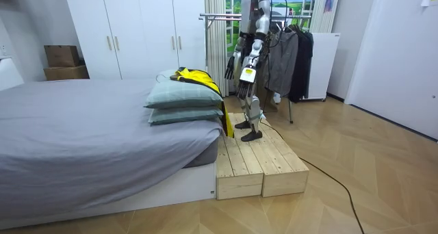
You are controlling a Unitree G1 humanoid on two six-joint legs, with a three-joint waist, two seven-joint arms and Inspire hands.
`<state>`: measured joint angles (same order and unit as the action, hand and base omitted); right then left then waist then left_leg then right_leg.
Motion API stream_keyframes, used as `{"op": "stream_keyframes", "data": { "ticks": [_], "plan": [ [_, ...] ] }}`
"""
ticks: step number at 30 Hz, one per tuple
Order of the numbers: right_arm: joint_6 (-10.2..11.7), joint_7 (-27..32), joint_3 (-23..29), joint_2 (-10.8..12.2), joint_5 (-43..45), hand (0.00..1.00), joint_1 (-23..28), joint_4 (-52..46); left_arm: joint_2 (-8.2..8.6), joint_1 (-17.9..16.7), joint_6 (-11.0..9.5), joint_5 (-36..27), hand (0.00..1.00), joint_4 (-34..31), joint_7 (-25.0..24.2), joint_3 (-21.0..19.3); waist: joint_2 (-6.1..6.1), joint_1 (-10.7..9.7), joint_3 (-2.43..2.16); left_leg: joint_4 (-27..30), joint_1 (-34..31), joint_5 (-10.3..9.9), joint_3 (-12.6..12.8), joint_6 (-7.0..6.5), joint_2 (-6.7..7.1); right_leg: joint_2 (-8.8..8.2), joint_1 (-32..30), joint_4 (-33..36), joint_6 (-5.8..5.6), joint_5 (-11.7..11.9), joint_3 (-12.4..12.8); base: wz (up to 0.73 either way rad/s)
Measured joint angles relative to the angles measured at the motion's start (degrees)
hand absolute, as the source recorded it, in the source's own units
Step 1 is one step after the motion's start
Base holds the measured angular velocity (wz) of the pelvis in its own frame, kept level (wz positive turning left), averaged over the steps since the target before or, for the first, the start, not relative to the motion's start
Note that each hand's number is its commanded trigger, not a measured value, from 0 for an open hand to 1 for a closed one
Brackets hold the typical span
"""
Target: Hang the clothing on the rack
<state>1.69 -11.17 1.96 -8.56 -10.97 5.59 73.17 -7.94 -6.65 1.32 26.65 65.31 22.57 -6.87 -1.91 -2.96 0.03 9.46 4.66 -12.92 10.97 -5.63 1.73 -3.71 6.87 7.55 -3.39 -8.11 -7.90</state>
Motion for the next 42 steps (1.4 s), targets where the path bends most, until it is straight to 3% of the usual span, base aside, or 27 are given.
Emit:
{"op": "stream_keyframes", "data": {
  "ticks": [15, 18, 26, 34, 42],
  "plan": [
    [-1.75, 1.32, 0.57, -0.04, 0.07, 0.00, 0.00, 0.38, 0.24, -0.68, -0.05, -5.39, 0.00, 0.66, 5.64, -5.65, -0.07, 0.52, 0.02, 0.11, 1.03, 0.01, 0.73, 0.04, -0.06, 0.00, 0.45, 0.12, 0.16, -0.10, 0.26, -0.02],
    [-1.73, 2.45, 0.54, -0.09, 0.39, 0.00, 0.00, 0.30, 0.26, -0.74, -0.46, -9.30, 0.00, 0.46, 7.75, -6.49, 0.06, 1.12, 0.00, 0.14, 1.01, 0.02, 0.73, 0.07, -0.10, 0.08, 0.41, 0.12, 0.24, -0.14, 0.78, 0.00],
    [-1.49, 5.29, 0.46, -0.25, 4.00, 0.00, -1.04, 0.19, 0.14, -1.80, -3.12, -17.09, 0.00, -0.19, 12.92, -6.33, 0.56, 1.67, -0.02, 0.18, 0.95, 0.01, 0.35, 0.16, -0.13, 0.08, 0.40, 0.12, 0.24, -0.15, -0.11, 0.01],
    [0.24, 8.64, 1.28, -0.41, 10.15, 0.00, -1.05, -0.21, -0.82, -1.97, -5.41, -18.23, 0.00, -0.17, 13.48, -6.35, 1.17, 1.65, 0.00, 0.13, 0.97, 0.01, 0.12, 0.16, -0.12, 0.07, 0.47, 0.13, 0.25, -0.16, -0.13, 0.00],
    [0.76, 10.33, 1.61, -0.42, 11.34, 0.00, -0.94, -0.38, -0.82, -1.97, -6.21, -19.06, 0.00, -0.18, 14.91, -6.32, 1.33, 1.62, 0.00, 0.12, 0.43, -0.02, -0.03, 0.21, -0.12, 0.06, 0.10, 0.20, 0.36, -0.31, -0.31, 0.00]
  ]
}}
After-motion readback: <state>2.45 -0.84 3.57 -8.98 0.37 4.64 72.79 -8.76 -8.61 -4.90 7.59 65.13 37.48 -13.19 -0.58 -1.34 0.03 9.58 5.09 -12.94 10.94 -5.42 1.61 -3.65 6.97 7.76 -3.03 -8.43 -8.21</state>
